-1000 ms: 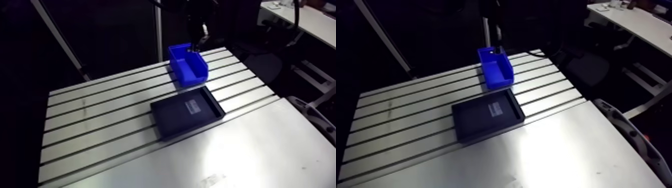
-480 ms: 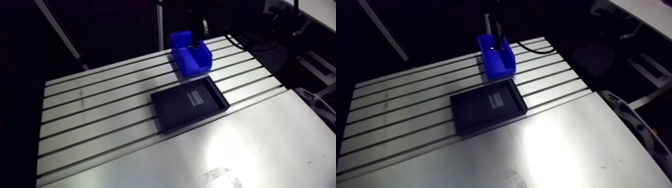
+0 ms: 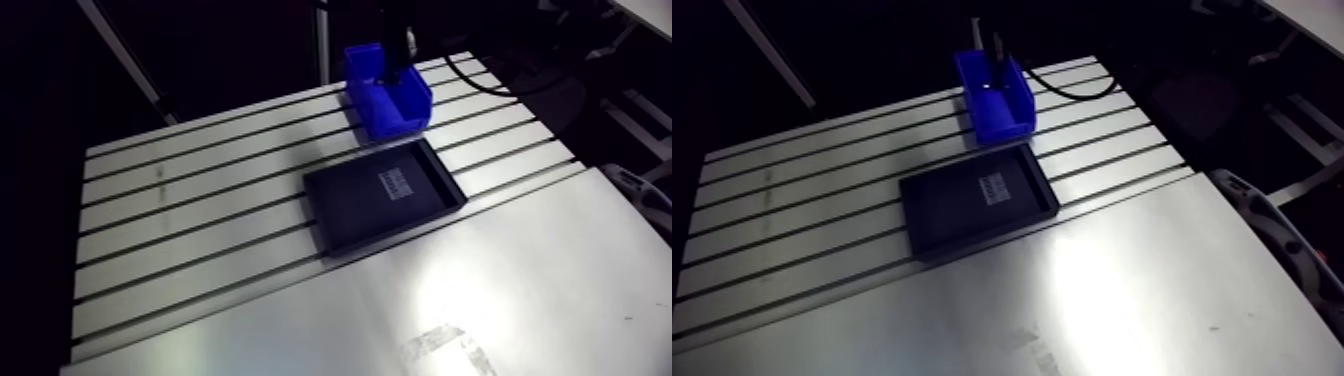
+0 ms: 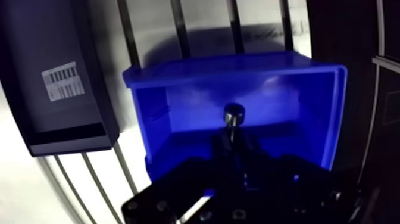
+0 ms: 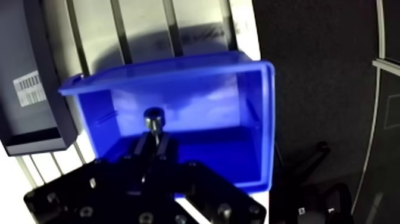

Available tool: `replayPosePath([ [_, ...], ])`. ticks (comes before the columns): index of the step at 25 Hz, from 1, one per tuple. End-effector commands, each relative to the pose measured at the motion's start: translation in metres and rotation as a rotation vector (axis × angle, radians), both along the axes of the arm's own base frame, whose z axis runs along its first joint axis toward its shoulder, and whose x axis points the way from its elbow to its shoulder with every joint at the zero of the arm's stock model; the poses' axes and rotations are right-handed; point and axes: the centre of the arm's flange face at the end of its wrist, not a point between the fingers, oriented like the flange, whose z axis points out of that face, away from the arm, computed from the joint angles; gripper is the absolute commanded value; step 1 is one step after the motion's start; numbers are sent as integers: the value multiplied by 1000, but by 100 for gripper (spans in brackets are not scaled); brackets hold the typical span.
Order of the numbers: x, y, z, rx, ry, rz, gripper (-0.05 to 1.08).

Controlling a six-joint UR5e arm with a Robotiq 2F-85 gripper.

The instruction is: Pick up the M10 bolt from the tray and put it into the blue bin.

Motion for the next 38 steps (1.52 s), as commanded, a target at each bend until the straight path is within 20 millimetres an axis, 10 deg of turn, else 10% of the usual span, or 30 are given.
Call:
replayPosePath([
  [1,-4,-4,-11,-1,-11,8,91],
  [18,-12,-17,3,72,-14,38,3],
  [29,6,-35,160,69,35,-178,1],
  [38,71,-64,267,64,59,-1177,1],
])
